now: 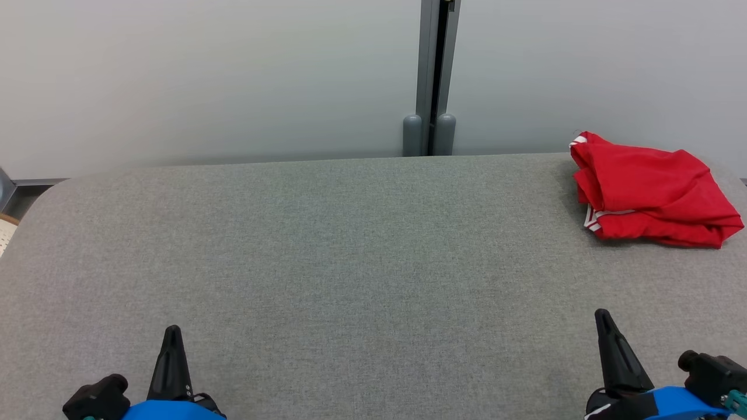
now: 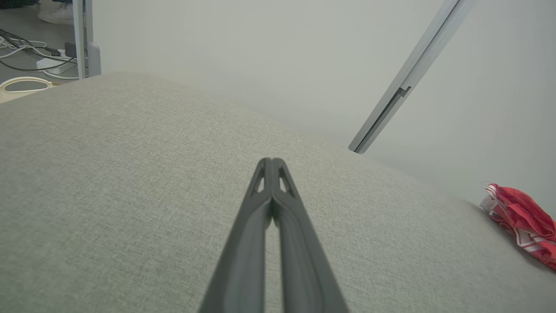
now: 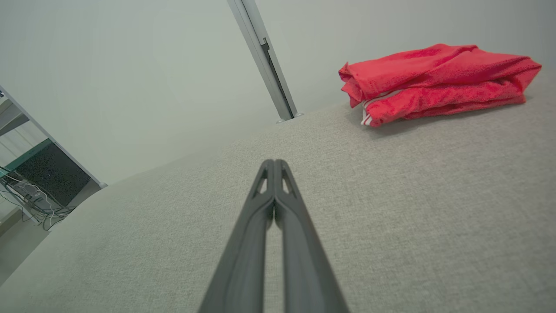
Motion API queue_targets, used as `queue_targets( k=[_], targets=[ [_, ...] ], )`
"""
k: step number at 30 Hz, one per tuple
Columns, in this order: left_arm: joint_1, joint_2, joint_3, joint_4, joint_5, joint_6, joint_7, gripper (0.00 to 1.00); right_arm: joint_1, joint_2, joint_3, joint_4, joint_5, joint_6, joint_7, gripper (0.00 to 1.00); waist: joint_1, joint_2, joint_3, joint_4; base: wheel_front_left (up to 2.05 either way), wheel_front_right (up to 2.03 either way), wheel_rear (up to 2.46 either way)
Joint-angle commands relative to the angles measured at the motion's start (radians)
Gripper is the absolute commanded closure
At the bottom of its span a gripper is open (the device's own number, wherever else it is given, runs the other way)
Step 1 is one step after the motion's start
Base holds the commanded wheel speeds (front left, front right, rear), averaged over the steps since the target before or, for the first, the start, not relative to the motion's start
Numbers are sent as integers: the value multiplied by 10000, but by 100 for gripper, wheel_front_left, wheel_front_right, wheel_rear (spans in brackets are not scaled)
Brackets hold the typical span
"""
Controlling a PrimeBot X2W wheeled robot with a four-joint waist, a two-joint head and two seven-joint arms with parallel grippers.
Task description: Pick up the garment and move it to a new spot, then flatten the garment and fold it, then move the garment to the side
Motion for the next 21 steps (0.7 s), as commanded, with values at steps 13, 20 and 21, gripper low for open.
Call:
queue_targets(
  k=[13, 20, 21],
  targets=[
    [-556, 71, 165, -227, -2406, -111, 572, 100, -552, -134, -116, 51, 2472, 2, 406, 100, 0, -1, 13, 1, 0, 0, 0],
    [-673, 78, 226, -250, -3440, -143, 822, 100, -674, -149, -162, 127, 3511, 3, 599, 100, 0, -1, 19, 1, 0, 0, 0],
    [-687, 79, 234, -252, -3581, -149, 858, 100, -689, -150, -169, 138, 3650, 3, 623, 100, 0, -1, 20, 1, 0, 0, 0]
  ],
)
